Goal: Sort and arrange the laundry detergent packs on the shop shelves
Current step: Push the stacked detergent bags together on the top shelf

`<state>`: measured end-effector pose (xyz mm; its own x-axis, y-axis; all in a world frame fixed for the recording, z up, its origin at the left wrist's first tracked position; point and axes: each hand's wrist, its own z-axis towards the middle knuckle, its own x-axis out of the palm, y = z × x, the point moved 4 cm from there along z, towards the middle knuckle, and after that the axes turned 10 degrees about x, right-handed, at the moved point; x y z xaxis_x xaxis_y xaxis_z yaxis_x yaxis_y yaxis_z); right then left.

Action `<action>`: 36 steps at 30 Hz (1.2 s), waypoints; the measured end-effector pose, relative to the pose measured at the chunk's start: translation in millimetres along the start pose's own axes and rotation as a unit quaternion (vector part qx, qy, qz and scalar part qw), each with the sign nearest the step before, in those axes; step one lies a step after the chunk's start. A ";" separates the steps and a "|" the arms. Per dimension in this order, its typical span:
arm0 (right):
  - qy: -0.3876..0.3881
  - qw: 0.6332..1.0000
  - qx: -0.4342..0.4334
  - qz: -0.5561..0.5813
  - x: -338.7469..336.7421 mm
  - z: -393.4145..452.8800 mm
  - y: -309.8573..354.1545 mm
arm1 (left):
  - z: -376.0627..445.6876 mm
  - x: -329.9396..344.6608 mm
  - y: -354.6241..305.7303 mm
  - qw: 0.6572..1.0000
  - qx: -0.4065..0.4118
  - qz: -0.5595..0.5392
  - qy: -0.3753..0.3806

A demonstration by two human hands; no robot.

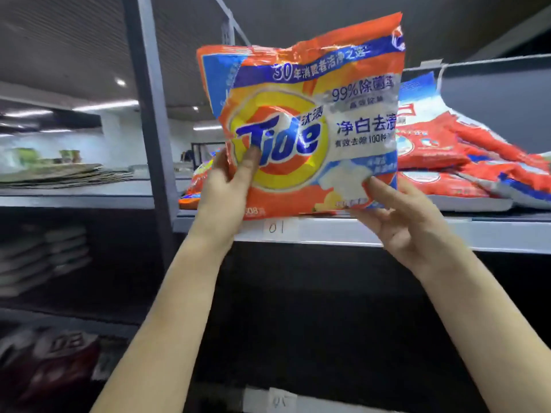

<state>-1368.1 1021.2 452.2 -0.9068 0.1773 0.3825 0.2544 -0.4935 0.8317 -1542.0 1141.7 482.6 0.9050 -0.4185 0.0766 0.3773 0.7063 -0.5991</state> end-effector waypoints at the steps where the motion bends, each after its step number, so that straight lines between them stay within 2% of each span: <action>1: -0.020 0.998 -0.008 -0.051 -1.0 17.8 6.4 | 18.0 -4.0 6.4 0.999 0.002 0.033 -0.001; 4: -0.052 0.977 -0.014 -0.209 -3.3 75.3 22.7 | 71.1 -12.1 25.1 0.991 0.013 0.131 -0.009; 6: -0.077 0.934 -0.017 -0.349 -5.8 114.9 28.9 | 103.3 -12.2 40.1 0.982 0.012 0.187 -0.016; 8: -0.103 0.850 -0.007 -0.516 -9.3 149.3 27.6 | 126.3 -7.2 61.4 0.960 -0.008 0.281 -0.010; 10: -0.130 0.737 0.001 -0.663 -11.8 172.1 21.0 | 136.1 -0.2 87.0 0.939 -0.057 0.340 0.006; 11: -0.141 0.697 -0.006 -0.703 -13.4 180.2 18.4 | 137.4 2.5 97.3 0.935 -0.080 0.347 0.009; 12: -0.145 0.679 -0.016 -0.720 -13.7 185.0 17.5 | 138.2 3.7 104.7 0.929 -0.087 0.359 0.006; 15: -0.140 0.657 -0.023 -0.740 -12.1 194.0 22.3 | 144.9 6.2 108.7 0.907 -0.085 0.413 0.018; 20: -0.138 0.661 -0.012 -0.738 -9.3 192.9 26.7 | 147.9 6.4 110.6 0.882 -0.088 0.460 0.052; 22: -0.134 0.677 -0.011 -0.723 -11.1 188.2 25.9 | 143.7 3.3 110.3 0.883 -0.085 0.459 0.050; 24: -0.127 0.717 0.002 -0.685 -13.5 182.5 26.6 | 139.3 -0.2 108.8 0.887 -0.077 0.453 0.051; 26: -0.131 0.730 0.002 -0.671 -14.0 175.7 29.3 | 133.1 -4.5 108.0 0.888 -0.076 0.450 0.047; 30: -0.150 0.688 -0.043 -0.709 -8.1 160.2 34.9 | 118.0 -14.3 103.0 0.894 -0.061 0.444 0.017; 33: -0.169 0.669 -0.066 -0.720 -7.4 145.6 37.2 | 101.5 -15.2 85.9 0.876 0.001 0.482 -0.003; 36: -0.174 0.669 -0.085 -0.718 -11.0 127.8 34.5 | 76.4 -7.4 58.8 0.843 0.125 0.524 -0.013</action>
<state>-1306.3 1111.0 528.2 -0.0355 0.7451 -0.6660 -0.8630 0.3132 0.3965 -1511.6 1229.9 507.7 0.7700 0.5194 -0.3705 -0.6043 0.7801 -0.1622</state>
